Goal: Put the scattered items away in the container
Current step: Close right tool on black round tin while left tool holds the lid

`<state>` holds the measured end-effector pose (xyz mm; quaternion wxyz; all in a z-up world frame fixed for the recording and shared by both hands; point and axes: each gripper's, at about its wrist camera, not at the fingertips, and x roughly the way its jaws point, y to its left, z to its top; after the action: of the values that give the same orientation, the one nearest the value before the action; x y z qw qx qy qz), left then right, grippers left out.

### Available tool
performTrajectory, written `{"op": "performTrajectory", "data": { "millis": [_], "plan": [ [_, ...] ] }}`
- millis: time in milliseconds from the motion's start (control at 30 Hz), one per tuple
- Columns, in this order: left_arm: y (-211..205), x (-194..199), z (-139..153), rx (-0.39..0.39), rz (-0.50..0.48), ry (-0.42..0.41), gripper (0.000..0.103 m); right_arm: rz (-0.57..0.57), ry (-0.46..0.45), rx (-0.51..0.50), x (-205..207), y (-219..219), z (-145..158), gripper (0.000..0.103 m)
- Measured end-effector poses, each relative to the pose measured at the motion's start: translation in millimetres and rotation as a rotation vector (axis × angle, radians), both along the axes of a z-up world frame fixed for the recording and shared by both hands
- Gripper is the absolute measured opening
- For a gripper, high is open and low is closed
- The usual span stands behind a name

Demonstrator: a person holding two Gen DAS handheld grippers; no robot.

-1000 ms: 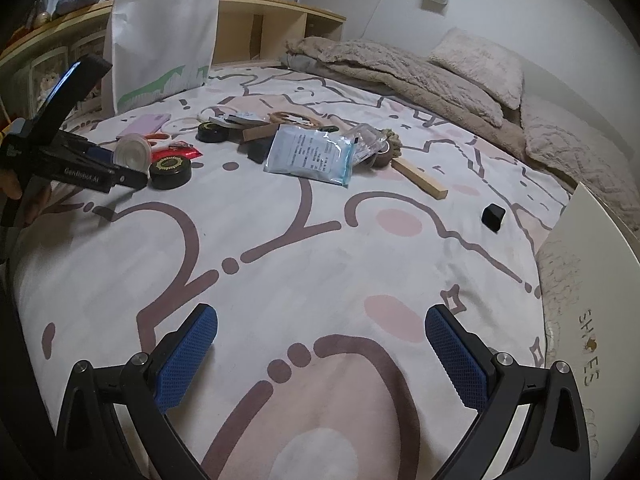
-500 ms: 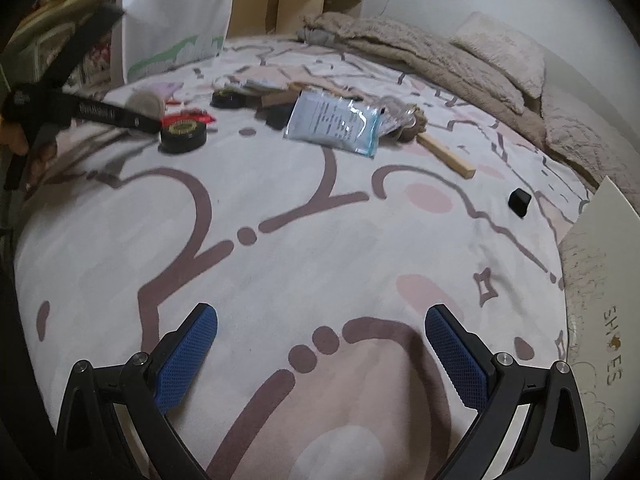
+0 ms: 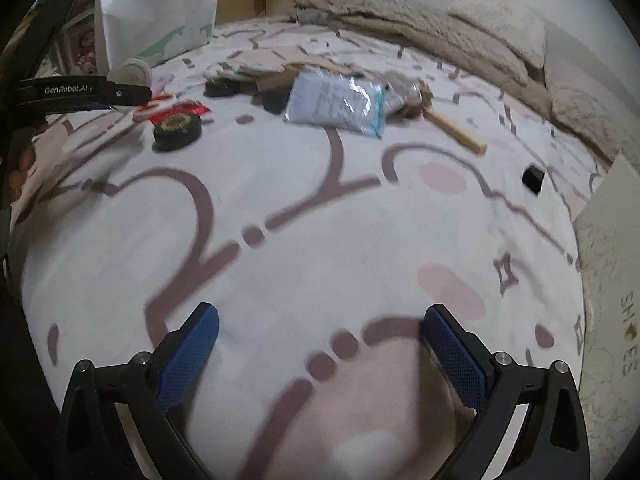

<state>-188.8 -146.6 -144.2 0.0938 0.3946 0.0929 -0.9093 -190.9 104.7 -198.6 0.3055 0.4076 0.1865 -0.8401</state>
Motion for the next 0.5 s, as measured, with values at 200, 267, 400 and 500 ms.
{"op": "performTrajectory", "data": {
  "millis": [200, 267, 400, 500],
  "plan": [
    [-9, 13, 13, 0.045, 0.030, 0.065, 0.043, 0.013, -0.093, -0.135, -9, -34, 20, 0.086],
    [-15, 16, 15, 0.050, 0.049, 0.078, 0.043, 0.018, -0.081, -0.149, -13, -52, 28, 0.085],
    [-25, 20, 17, 0.061, 0.083, 0.098, 0.043, 0.037, -0.073, -0.170, -16, -86, 36, 0.075],
    [-29, 21, 16, 0.074, 0.096, 0.106, 0.043, 0.050, -0.087, -0.173, -21, -108, 33, 0.074]
  ]
}}
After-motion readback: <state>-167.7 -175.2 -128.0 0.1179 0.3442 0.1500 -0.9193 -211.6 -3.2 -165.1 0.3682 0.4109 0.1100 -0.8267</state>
